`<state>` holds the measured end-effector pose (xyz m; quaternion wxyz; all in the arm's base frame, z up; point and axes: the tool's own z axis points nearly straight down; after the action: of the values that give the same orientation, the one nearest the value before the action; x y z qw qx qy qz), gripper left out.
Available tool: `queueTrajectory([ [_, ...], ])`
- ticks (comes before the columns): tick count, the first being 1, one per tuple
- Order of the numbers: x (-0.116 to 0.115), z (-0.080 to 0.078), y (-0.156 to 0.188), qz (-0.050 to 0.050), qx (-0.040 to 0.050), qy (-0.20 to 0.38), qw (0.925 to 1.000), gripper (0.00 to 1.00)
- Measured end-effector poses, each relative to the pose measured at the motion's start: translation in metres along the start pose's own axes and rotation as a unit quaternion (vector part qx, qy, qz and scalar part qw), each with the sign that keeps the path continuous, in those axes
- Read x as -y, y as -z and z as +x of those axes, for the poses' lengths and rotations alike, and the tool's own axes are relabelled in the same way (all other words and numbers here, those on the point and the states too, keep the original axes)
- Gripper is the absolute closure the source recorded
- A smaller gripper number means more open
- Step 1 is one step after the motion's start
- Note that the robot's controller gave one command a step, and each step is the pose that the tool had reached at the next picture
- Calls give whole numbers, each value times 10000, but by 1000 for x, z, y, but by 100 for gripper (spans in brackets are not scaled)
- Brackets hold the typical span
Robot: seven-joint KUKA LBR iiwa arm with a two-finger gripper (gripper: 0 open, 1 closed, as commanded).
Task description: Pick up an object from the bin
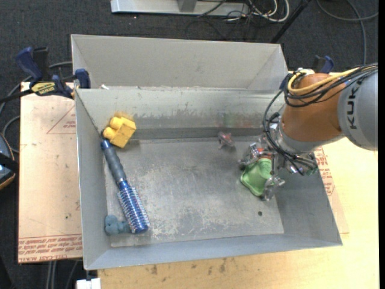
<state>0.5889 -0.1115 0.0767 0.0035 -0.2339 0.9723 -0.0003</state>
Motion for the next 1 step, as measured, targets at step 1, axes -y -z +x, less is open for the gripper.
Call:
queueTrajectory([
  [1, 6, -4, -3, -17, 4, 448, 9990, 0],
])
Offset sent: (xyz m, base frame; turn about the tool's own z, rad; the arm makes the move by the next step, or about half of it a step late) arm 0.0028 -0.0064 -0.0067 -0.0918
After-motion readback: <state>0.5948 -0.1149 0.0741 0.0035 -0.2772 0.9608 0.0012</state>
